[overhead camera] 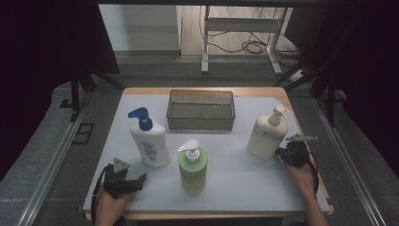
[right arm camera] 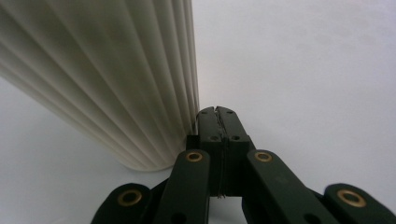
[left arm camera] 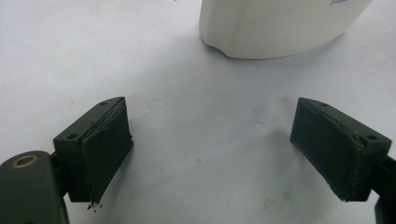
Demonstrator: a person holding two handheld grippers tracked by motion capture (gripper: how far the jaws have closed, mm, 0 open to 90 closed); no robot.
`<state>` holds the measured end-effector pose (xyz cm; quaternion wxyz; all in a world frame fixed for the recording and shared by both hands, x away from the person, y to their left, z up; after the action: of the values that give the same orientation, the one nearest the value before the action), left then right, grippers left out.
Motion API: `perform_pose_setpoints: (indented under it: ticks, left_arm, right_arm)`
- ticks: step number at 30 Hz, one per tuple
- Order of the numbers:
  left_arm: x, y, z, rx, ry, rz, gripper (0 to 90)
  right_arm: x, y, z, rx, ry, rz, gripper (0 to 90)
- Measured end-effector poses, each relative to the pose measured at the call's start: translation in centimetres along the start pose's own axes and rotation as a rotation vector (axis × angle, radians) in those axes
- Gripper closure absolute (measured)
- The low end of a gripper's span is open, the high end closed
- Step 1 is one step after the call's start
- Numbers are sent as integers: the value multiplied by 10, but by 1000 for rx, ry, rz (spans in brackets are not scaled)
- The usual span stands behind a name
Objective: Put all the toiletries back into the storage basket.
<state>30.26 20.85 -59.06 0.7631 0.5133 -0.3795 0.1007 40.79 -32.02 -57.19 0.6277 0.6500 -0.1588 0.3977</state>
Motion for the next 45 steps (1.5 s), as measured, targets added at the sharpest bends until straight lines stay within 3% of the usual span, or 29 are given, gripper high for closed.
perform_pose_setpoints:
  ticks: [16,32,39,45]
  left_arm:
    - [0,0,0,0,0,0,116]
    - [0,0,0,0,0,0,116]
    - [0,0,0,0,0,0,116]
    - [0,0,0,0,0,0,117]
  right_arm:
    - [-10,14,-23,50,24,-1,894]
    - [-15,19,-51,88,87,-9,869]
    - [-15,21,-49,98,65,-7,815]
    - [-15,34,-46,78,50,20,754]
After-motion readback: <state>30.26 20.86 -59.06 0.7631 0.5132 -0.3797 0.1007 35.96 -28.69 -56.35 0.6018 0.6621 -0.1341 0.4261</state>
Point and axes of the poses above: each handheld gripper's, and its own axes: y roughly backward along the jaws, x roughly out of its top, z roughly to its right, the point moved 9 cm from there along -y, roughly forward along the jaws, and after that the axes turned 12 degrees about -x, right-handed, at the moved point
